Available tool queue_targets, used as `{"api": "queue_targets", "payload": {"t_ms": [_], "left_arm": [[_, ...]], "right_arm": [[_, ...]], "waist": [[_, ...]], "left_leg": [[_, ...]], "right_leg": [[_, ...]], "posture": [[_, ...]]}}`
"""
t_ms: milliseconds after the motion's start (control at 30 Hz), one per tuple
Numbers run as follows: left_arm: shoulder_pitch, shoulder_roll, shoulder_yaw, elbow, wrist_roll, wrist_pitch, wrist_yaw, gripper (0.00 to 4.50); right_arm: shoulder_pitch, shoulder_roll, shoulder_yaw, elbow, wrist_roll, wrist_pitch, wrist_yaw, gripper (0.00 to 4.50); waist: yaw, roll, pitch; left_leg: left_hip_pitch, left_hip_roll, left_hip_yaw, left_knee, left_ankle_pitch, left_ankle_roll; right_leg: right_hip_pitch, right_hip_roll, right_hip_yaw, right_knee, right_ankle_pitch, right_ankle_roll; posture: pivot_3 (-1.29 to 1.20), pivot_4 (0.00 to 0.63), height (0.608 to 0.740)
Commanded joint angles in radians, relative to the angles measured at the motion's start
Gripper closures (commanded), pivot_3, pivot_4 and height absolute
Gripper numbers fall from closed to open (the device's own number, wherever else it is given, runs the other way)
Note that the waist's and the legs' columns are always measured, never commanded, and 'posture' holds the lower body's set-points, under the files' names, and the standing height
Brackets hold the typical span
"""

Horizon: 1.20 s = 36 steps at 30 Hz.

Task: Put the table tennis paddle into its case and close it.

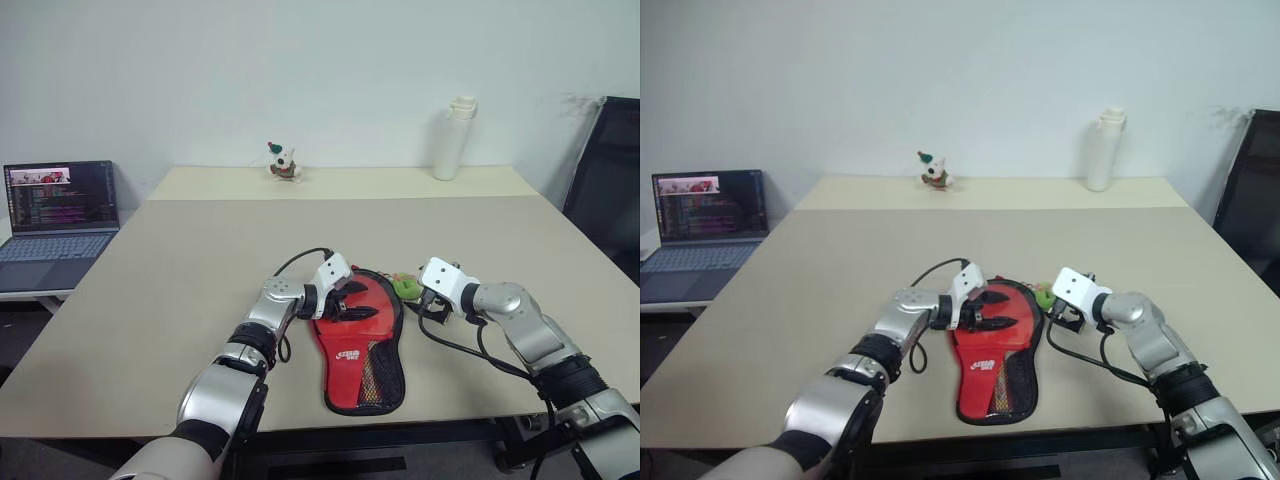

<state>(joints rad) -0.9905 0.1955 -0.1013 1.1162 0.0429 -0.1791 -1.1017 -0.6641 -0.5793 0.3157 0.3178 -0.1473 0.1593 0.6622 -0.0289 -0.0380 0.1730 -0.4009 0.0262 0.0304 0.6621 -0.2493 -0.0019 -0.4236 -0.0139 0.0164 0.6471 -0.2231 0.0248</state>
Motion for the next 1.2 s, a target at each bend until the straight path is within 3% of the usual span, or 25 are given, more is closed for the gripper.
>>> {"api": "queue_targets", "payload": {"t_ms": [33,100,533,767,1200], "left_arm": [[-0.007,0.003,0.004,-0.002,-0.007,-0.004,-0.001,1.25],[-0.006,0.004,0.004,-0.004,-0.007,-0.002,-0.002,1.25],[-0.017,-0.023,-0.026,0.038,0.012,0.054,-0.056,1.22],[-0.005,-0.017,-0.091,0.064,0.06,0.046,-0.169,1.22],[0.007,-0.017,-0.108,0.106,0.093,0.015,-0.116,1.22]], "right_arm": [[-0.046,0.01,0.003,0.072,-0.06,-0.081,-0.04,0.0],[-0.06,0.021,0.007,0.112,-0.081,-0.108,-0.047,0.0],[-0.051,0.04,-0.015,0.095,-0.096,-0.11,-0.015,4.49],[0.017,-0.004,-0.047,-0.032,-0.088,-0.051,0.026,4.49],[0.26,-0.139,-0.132,-0.406,-0.046,0.114,0.136,4.49]], "waist": [[0.0,0.0,0.0],[0.0,0.0,0.0],[0.0,0.0,0.0],[0.0,0.001,-0.001],[0.005,0.001,-0.002]], "left_leg": [[0.0,0.0,0.0,0.0,0.0,0.0],[0.0,0.0,0.0,0.0,0.0,0.0],[0.0,0.0,0.0,0.0,0.0,0.0],[0.001,-0.001,0.0,0.0,0.0,0.0],[0.002,0.0,-0.001,0.001,0.0,0.0]], "right_leg": [[0.0,-0.001,0.0,0.0,0.001,-0.001],[0.0,-0.002,0.0,0.0,0.002,-0.003],[0.001,-0.002,0.0,0.0,0.002,-0.004],[0.002,-0.002,0.0,0.0,0.002,-0.004],[0.004,-0.002,-0.001,0.0,-0.001,0.001]], "posture": [[0.0,0.15,0.74],[0.0,0.15,0.74],[0.0,0.15,0.74],[0.0,0.15,0.74],[0.0,0.15,0.74]]}}
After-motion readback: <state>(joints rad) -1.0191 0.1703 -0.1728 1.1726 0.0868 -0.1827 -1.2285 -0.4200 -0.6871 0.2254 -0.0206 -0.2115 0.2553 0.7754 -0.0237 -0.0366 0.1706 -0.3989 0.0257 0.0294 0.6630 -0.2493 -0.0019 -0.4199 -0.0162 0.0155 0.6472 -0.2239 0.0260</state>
